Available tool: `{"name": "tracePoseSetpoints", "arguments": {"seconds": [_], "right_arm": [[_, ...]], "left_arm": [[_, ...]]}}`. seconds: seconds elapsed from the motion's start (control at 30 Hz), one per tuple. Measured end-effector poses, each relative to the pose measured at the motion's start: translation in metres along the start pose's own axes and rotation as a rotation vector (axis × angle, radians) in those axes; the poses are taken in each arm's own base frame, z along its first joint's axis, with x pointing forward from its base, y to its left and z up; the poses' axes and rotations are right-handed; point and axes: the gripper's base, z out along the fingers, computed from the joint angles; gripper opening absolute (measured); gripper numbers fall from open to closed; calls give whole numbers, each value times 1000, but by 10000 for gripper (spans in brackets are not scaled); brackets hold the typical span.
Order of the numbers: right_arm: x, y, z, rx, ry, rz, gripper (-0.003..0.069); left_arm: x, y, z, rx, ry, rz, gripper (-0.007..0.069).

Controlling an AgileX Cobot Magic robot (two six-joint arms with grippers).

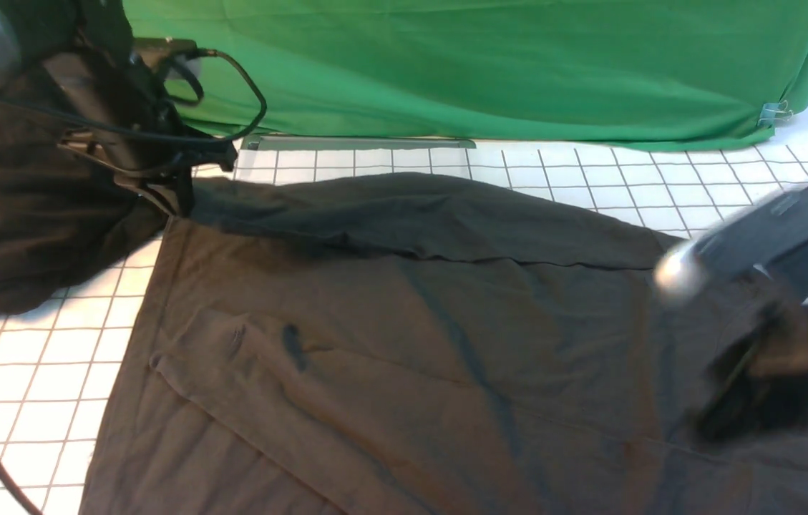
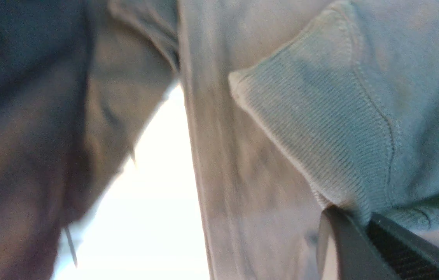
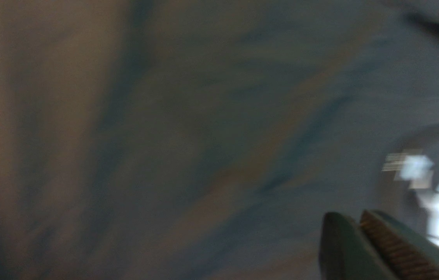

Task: Fold a long-sleeved shirt over a white checkered tablecloth.
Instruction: 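Fold the left side of the dark shirt inward over its body with the left gripper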

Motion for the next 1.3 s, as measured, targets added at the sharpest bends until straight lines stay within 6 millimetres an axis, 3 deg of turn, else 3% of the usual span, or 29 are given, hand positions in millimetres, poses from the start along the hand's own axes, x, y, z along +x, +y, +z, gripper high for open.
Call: {"name": "tracePoseSetpoints", "arguments": {"seconds": [0.03, 0.13, 0.2, 0.23, 0.37, 0.47, 0.53, 0.63, 0.77, 0.97, 1.3], "right_arm": [[-1, -2, 1, 3, -8, 8, 27], [-9, -38, 14, 45, -43, 110, 15], [-9, -51, 23, 39, -37, 143, 23], [-10, -59, 34, 25, -26, 170, 43], [-18, -73, 63, 1, 36, 220, 179], [-35, -77, 89, -8, 65, 192, 314], [-43, -79, 97, -10, 66, 186, 357], [-61, -82, 135, -15, 114, 178, 423], [-71, -83, 177, -41, 193, 211, 434], [-80, -84, 228, -68, 298, 255, 436], [-102, -98, 255, -114, 254, 381, 437]], "left_arm": [[1, 0, -1, 2, 4, -1, 16], [9, -2, -20, 9, 17, 3, 16], [16, -2, -30, 9, 17, 3, 16], [26, -3, -42, 9, 14, 3, 16], [49, -4, -68, 9, 0, -25, 16], [63, -5, -87, 20, -25, -47, 16], [67, -6, -96, 27, -43, -60, 16], [76, -8, -121, 35, -106, -83, 16], [79, -8, -131, 36, -132, -91, 16], [80, -8, -131, 35, -129, -91, 16], [80, -8, -131, 36, -129, -94, 16]]}}
